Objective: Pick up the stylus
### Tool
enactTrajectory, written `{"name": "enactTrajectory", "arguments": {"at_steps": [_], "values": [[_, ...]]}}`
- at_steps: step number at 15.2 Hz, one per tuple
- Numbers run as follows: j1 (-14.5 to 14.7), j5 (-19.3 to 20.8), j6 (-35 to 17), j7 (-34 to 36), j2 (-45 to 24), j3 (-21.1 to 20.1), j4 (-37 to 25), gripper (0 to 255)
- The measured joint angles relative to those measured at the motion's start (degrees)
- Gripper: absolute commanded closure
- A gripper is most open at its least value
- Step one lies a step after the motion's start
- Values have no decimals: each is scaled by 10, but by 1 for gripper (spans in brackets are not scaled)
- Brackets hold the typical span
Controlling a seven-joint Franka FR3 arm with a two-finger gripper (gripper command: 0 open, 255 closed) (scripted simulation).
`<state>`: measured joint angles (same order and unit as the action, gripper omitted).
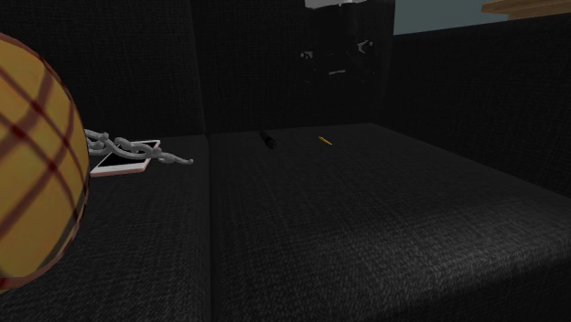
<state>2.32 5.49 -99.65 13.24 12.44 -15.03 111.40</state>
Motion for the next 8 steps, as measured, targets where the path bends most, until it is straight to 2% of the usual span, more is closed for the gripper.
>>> {"name": "enactTrajectory", "arguments": {"at_steps": [8], "values": [[32,48,28,55,-185,-45,-172,0]]}}
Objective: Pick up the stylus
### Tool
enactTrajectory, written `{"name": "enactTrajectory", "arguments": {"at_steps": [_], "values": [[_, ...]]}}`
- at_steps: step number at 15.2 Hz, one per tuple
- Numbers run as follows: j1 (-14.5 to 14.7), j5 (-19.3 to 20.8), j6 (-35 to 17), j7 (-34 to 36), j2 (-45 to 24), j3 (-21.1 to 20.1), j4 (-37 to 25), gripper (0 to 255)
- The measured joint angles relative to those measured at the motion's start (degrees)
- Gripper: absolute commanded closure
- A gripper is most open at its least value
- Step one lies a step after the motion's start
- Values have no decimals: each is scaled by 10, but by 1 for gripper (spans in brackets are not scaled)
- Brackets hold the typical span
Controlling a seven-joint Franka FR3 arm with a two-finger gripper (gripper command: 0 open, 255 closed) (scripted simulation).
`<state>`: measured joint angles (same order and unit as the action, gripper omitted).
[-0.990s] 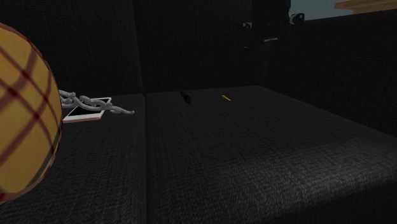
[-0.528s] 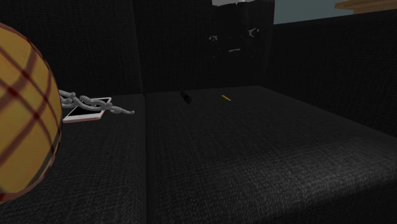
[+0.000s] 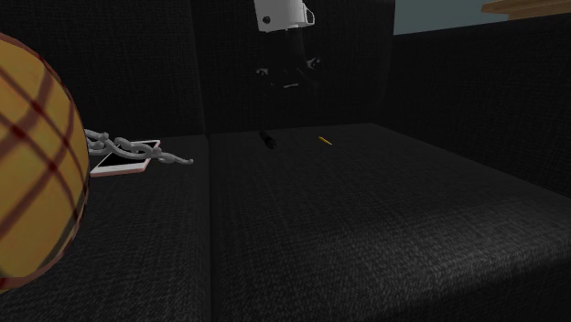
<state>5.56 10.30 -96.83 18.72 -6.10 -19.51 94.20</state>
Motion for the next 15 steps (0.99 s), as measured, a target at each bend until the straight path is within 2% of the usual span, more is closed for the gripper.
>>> {"name": "enactTrajectory", "arguments": {"at_steps": [6,9,14,15], "values": [[45,45,42,26,-148,-12,-158,0],[50,51,35,29,-165,-11,-166,0],[47,52,-1,35,-166,-10,-130,0],[46,52,-3,35,-166,-10,-127,255]]}}
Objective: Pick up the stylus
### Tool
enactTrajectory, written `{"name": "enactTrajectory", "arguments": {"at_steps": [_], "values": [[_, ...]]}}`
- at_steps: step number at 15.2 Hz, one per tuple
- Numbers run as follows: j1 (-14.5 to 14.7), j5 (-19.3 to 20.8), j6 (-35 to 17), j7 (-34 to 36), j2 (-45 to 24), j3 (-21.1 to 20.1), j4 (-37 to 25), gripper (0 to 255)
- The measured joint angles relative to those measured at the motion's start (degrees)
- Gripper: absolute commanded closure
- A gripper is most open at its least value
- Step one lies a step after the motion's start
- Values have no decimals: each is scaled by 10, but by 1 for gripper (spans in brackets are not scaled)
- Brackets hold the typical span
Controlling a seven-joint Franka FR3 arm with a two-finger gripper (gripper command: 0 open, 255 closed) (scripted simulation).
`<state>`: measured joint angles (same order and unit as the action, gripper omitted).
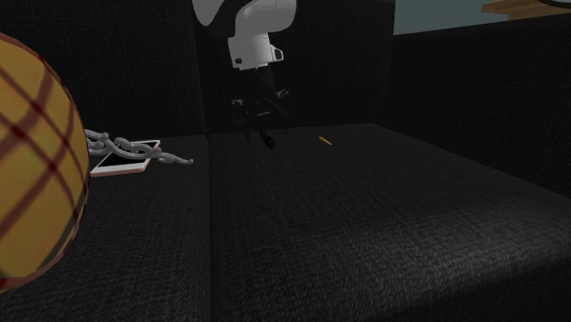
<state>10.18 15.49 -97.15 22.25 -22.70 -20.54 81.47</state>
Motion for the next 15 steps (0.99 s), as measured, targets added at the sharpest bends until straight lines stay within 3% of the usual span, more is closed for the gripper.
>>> {"name": "enactTrajectory", "arguments": {"at_steps": [10,15], "values": [[0,0,-2,1,0,0,1,255],[2,-2,26,-4,3,-1,-25,255]]}}
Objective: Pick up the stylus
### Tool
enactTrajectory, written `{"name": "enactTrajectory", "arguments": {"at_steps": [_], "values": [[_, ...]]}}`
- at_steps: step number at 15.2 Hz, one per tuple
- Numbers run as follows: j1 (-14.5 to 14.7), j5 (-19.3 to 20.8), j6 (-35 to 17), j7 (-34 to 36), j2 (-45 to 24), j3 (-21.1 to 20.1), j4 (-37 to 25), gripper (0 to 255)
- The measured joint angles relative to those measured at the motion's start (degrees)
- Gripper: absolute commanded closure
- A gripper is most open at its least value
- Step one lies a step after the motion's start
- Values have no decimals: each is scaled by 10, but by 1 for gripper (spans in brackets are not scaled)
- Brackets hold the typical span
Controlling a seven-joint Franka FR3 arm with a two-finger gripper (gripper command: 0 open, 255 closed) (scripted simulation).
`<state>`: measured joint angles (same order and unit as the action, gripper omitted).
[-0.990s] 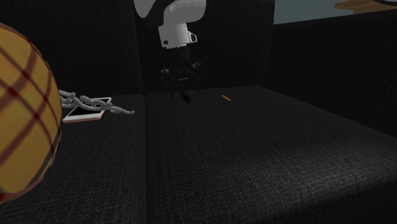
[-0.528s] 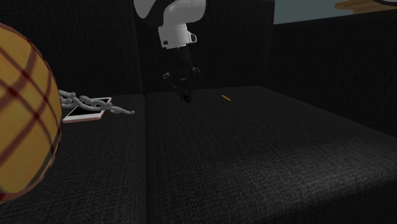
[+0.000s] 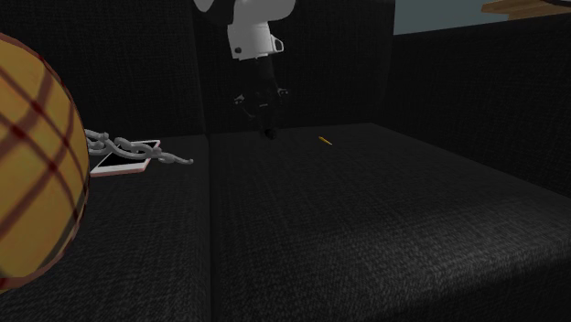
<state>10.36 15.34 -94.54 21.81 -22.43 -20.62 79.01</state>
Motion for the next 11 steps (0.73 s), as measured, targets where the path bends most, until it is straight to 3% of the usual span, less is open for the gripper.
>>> {"name": "enactTrajectory", "arguments": {"at_steps": [11], "values": [[14,4,90,-12,-17,-1,-108,255]]}}
